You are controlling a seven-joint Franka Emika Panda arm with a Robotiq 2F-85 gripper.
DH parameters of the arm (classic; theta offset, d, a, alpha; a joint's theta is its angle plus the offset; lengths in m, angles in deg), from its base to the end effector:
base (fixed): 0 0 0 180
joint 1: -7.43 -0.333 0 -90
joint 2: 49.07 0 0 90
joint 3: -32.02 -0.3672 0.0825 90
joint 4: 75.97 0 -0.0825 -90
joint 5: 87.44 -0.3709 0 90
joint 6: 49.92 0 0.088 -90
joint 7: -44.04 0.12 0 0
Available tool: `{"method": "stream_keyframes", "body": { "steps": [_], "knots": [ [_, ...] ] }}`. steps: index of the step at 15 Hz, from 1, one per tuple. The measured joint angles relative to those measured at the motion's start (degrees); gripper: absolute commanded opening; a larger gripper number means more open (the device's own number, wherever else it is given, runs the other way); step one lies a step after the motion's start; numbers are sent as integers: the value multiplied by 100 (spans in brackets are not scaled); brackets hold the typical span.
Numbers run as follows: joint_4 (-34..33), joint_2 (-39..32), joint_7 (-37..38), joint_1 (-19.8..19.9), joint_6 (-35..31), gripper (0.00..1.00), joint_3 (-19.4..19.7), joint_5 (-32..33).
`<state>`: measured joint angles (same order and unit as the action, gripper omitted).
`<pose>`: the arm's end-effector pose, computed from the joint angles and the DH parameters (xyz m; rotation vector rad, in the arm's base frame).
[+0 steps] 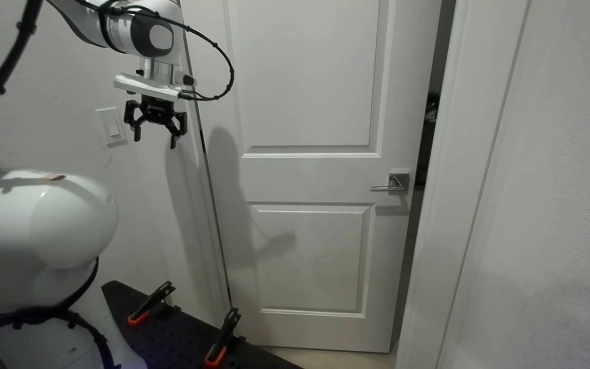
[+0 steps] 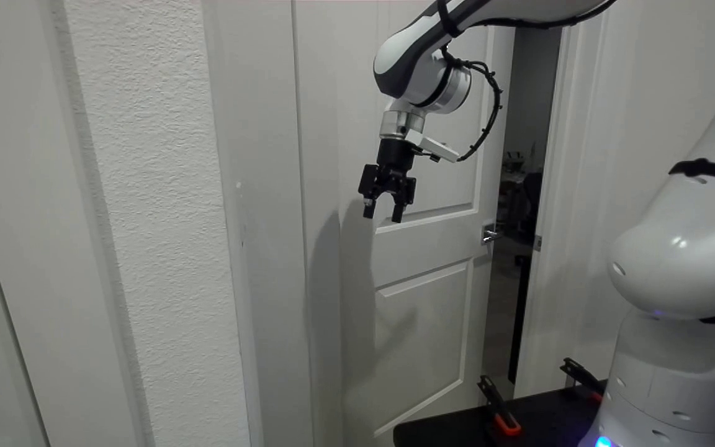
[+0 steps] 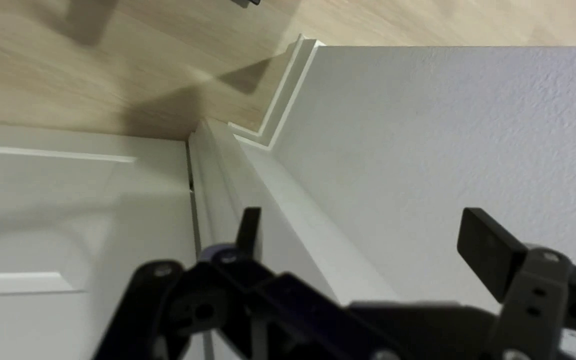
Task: Turn off the light switch
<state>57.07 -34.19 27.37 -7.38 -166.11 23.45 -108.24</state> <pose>0.3908 0.1996 0.4855 -2.7605 -0.7434 0.0711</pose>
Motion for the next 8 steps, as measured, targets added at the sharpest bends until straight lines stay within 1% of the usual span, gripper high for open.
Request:
{"method": "stream_keyframes", "body": {
  "steps": [2, 5, 8],
  "knots": [
    [4, 75, -130, -164, -94, 100, -90, -123],
    [43, 306, -134, -422, -281, 100, -277, -247],
    [162, 525, -138, -674, -864, 100, -419, -367]
  ]
}}
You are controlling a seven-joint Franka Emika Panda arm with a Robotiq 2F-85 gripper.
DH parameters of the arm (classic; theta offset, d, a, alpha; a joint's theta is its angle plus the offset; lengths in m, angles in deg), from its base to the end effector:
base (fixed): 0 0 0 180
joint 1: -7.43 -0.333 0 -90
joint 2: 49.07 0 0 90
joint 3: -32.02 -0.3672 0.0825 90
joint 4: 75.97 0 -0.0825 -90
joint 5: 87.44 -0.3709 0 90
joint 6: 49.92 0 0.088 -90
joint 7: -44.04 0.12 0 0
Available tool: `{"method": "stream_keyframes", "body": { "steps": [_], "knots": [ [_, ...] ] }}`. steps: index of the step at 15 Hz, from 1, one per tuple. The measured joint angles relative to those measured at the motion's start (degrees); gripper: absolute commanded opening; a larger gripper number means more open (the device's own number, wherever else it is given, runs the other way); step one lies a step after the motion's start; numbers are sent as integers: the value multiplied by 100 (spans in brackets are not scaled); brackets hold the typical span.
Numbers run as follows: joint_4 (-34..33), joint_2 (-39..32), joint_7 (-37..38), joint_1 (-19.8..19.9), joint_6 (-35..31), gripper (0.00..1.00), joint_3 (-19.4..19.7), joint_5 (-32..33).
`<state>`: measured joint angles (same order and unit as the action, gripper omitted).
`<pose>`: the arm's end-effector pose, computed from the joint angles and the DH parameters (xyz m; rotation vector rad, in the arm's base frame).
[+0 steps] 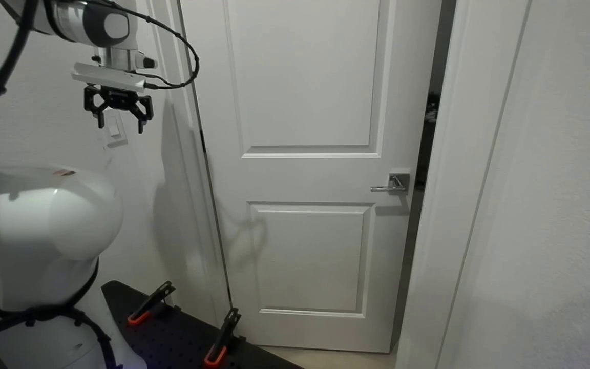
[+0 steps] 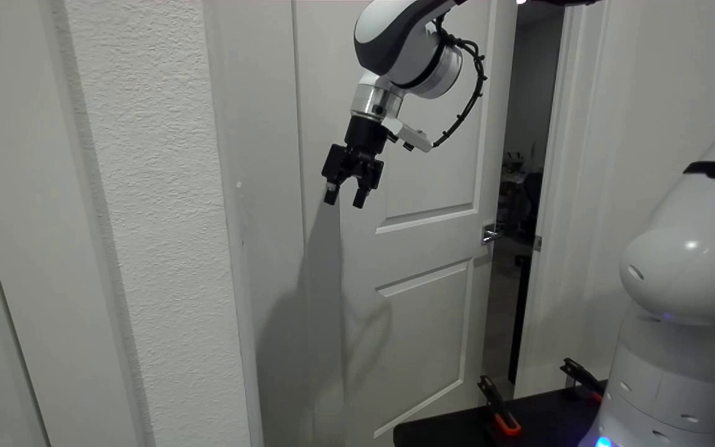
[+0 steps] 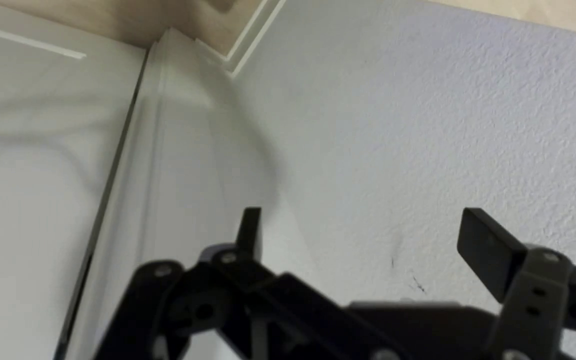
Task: Turn off the light switch
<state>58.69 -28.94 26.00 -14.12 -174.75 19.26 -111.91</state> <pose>0.3427 0.2688 0.5233 -2.6524 -0.9566 -0.1923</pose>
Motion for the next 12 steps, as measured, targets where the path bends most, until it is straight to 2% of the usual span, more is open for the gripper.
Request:
{"method": "stream_keyframes", "body": {
  "steps": [6, 9, 12],
  "knots": [
    [379, 55, -474, -448, -1728, 100, -4, -360],
    [436, -190, -1071, -663, -2411, 100, 187, -714],
    [345, -580, -1947, -861, -2816, 100, 479, -1335]
  ]
}}
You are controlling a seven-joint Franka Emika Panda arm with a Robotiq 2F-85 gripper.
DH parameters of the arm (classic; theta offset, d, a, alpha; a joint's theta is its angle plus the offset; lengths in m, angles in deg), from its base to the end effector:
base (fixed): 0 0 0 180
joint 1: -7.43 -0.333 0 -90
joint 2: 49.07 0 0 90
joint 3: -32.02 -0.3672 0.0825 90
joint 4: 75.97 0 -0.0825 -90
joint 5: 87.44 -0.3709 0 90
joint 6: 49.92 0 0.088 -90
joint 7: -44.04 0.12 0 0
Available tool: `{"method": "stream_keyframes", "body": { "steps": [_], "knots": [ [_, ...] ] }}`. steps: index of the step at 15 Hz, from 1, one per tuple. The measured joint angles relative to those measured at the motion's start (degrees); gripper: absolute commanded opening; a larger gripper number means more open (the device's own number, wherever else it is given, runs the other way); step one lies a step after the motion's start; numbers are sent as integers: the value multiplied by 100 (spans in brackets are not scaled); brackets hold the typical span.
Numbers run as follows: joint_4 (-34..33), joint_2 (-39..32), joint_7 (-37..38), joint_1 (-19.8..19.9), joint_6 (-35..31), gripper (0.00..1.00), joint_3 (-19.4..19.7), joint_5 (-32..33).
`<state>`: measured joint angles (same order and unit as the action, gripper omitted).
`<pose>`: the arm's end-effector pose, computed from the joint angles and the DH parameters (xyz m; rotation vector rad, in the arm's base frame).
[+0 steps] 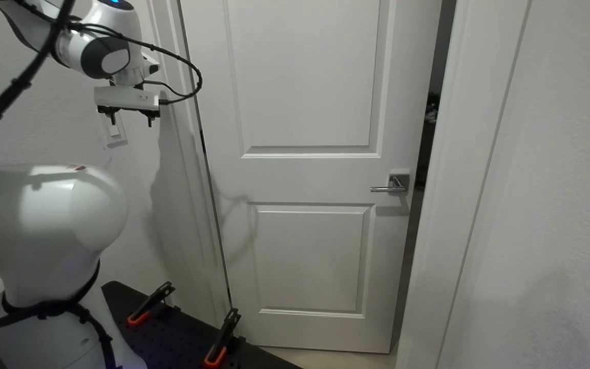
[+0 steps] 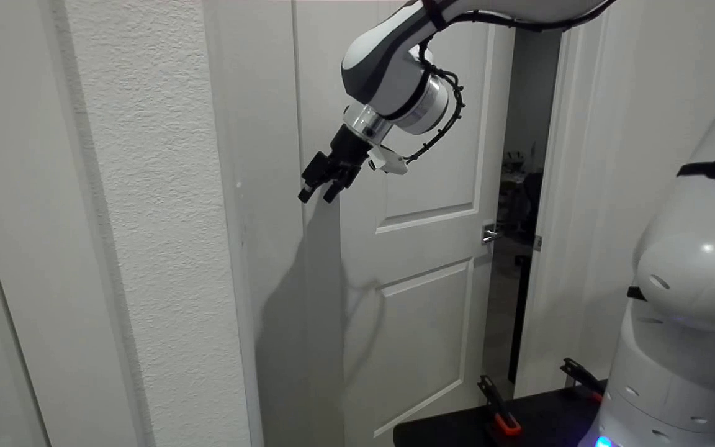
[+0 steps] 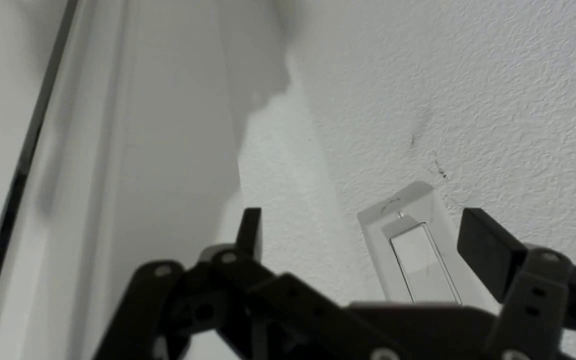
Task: Turn off the light switch
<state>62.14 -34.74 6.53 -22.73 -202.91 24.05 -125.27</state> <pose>0.3812 0.2855 0.5049 -2.4409 -1.0438 -0.6735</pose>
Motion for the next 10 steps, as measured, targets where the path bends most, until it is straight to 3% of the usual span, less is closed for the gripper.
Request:
{"method": "stream_keyframes", "body": {
  "steps": [5, 10],
  "knots": [
    [-363, -490, -1177, 15, -69, 100, -5, -1079],
    [-516, -601, -1215, 147, -123, 100, -416, -1176]
  ]
}}
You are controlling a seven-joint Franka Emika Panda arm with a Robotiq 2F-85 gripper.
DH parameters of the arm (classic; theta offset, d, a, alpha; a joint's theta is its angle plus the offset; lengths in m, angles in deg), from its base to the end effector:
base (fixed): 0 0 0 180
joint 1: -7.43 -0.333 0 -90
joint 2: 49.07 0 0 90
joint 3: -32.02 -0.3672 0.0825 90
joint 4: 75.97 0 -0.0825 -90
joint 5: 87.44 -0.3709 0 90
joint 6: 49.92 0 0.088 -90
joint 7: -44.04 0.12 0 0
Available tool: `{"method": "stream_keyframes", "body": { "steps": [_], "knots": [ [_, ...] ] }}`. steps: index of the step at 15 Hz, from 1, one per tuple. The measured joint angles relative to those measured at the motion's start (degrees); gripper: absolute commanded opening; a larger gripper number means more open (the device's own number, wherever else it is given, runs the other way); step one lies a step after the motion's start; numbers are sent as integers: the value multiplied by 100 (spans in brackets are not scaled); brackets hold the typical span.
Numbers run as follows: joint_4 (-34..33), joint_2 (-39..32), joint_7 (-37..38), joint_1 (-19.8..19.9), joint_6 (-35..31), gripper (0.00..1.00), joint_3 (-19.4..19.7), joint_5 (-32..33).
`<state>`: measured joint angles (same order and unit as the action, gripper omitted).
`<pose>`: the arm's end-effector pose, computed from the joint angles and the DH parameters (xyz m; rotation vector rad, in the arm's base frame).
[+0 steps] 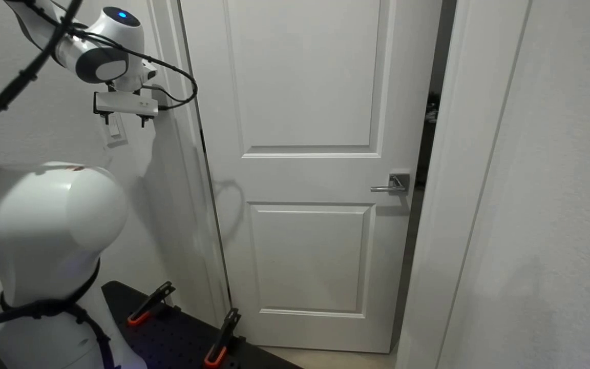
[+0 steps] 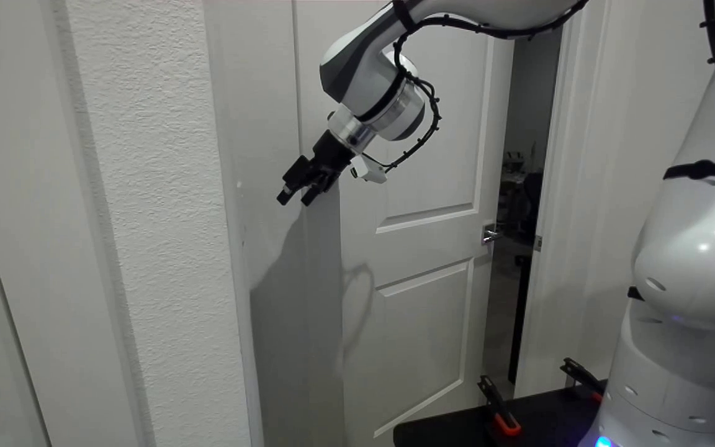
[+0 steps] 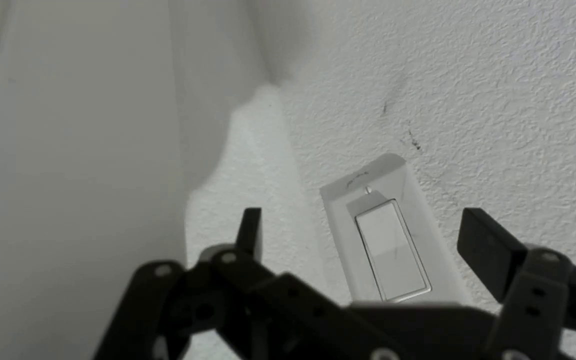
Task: Turn off the light switch
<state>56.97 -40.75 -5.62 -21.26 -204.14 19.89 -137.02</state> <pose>0.3980 0.3217 0.4957 -2.3144 -1.1043 -0.6976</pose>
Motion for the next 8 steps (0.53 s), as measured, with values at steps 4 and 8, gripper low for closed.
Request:
{"method": "stream_keyframes", "body": {
  "steps": [4, 8],
  "knots": [
    [-38, -1, 1, 15, -97, 66, -216, -5],
    [-47, -34, 1, 18, -273, 34, -329, -5]
  ]
}}
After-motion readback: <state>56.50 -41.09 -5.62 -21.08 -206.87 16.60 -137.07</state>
